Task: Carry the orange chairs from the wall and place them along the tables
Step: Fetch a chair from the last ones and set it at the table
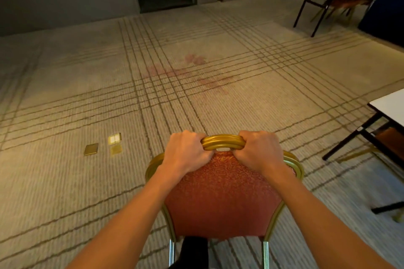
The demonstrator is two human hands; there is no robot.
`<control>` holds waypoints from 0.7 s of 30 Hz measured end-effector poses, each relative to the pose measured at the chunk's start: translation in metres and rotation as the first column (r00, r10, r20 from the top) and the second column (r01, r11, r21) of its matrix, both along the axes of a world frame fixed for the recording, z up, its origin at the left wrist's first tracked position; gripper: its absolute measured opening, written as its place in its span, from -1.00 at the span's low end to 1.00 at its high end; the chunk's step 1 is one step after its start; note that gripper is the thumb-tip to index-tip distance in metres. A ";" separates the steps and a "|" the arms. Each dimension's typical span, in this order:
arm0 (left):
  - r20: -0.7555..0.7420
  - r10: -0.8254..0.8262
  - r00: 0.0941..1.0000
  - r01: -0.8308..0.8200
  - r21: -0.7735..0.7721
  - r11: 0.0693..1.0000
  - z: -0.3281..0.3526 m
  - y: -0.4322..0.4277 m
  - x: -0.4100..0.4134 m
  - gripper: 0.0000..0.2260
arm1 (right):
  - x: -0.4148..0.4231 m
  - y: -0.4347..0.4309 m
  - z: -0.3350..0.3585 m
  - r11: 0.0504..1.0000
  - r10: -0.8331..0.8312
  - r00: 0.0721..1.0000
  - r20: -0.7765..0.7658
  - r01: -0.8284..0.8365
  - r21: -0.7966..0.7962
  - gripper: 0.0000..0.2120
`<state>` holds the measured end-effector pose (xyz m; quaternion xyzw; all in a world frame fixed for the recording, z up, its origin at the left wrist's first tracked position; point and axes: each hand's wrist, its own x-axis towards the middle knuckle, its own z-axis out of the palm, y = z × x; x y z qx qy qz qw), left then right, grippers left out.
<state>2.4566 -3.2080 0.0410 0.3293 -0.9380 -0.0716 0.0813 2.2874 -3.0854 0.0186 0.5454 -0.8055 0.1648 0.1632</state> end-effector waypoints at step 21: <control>0.081 -0.055 0.995 0.067 -0.155 0.986 -0.001 -0.377 -0.363 -0.66 | -0.347 -0.364 -0.013 0.992 -0.093 0.994 0.048 0.097 -0.082 -0.76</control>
